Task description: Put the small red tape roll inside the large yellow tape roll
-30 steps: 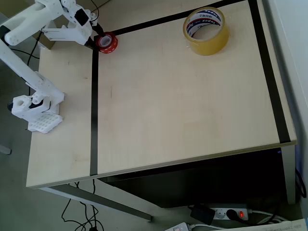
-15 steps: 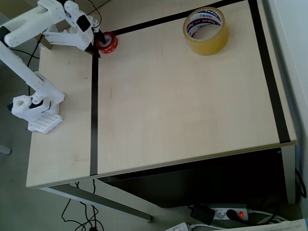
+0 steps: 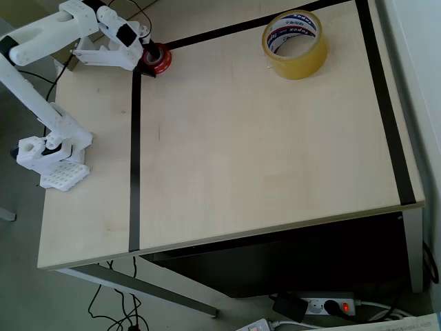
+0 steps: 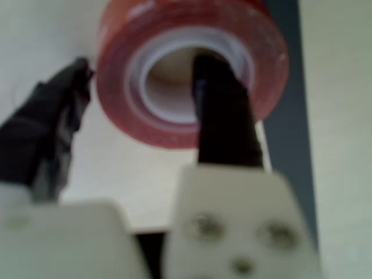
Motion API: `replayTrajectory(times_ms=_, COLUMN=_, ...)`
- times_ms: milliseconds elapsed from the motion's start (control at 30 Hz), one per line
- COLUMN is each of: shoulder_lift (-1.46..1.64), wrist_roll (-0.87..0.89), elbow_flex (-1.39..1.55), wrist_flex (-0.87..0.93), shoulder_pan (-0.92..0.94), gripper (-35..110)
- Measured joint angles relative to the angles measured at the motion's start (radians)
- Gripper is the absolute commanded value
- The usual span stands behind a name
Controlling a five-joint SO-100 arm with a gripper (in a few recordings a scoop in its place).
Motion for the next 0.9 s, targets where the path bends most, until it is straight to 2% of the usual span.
replayTrajectory(times_ms=167, shoulder_lift=-0.002, wrist_roll=0.000, elbow_flex=0.018, wrist_flex=-0.052, shoulder_pan=0.003, gripper=0)
replayTrajectory(times_ms=400, shoulder_lift=-0.002, wrist_roll=0.002, elbow_flex=0.018, wrist_flex=-0.052, shoulder_pan=0.014, gripper=0)
replayTrajectory(times_ms=567, shoulder_lift=0.012, wrist_roll=0.002, elbow_flex=0.018, wrist_flex=0.023, shoulder_pan=0.023, gripper=0)
replayTrajectory(times_ms=900, shoulder_lift=0.267, wrist_roll=0.002, elbow_flex=-0.011, wrist_flex=0.080, shoulder_pan=0.175, gripper=0)
